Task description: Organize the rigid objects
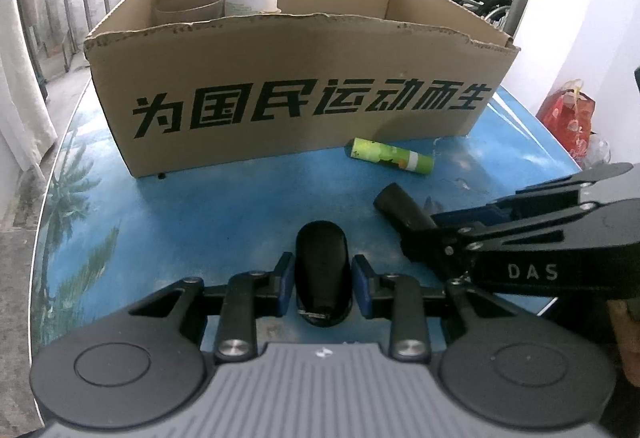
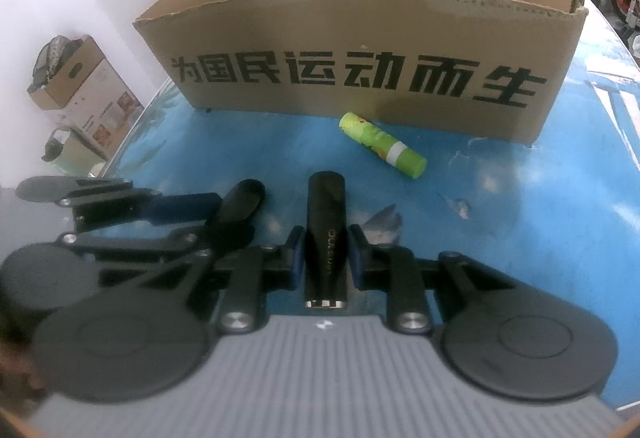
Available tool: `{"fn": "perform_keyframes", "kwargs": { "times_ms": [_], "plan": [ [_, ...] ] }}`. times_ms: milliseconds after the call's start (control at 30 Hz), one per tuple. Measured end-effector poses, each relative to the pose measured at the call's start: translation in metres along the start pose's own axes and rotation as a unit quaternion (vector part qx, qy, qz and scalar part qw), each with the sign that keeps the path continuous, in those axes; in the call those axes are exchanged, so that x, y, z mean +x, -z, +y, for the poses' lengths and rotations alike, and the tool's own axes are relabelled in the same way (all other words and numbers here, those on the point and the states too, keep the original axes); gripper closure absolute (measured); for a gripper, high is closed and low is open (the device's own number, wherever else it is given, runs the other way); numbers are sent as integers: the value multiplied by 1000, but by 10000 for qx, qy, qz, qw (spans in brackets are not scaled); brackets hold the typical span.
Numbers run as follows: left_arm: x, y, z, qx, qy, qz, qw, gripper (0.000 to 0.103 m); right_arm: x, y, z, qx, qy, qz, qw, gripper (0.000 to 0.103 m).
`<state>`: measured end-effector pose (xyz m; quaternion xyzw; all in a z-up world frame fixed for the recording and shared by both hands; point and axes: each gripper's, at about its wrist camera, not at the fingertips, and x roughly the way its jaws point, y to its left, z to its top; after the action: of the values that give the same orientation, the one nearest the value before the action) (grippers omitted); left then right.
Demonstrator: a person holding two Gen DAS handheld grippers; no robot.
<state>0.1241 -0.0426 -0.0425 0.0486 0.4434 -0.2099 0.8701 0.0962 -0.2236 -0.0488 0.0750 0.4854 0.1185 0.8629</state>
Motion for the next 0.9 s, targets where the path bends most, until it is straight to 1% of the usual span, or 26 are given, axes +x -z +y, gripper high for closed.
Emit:
{"fn": "perform_keyframes", "kwargs": {
  "times_ms": [333, 467, 600, 900],
  "plan": [
    [2, -3, -3, 66, -75, 34, 9999, 71, 1, 0, 3, -110, 60, 5, 9999, 82],
    [2, -3, -2, -72, -56, 3, 10000, 72, 1, 1, 4, -142, 82, -30, 9999, 82],
    [1, -3, -1, -168, -54, -8, 9998, 72, 1, 1, 3, -73, 71, -61, 9999, 82],
    [-5, -5, -1, -192, -109, -121, 9997, 72, -1, 1, 2, 68, -20, -117, 9999, 82]
  ]
}}
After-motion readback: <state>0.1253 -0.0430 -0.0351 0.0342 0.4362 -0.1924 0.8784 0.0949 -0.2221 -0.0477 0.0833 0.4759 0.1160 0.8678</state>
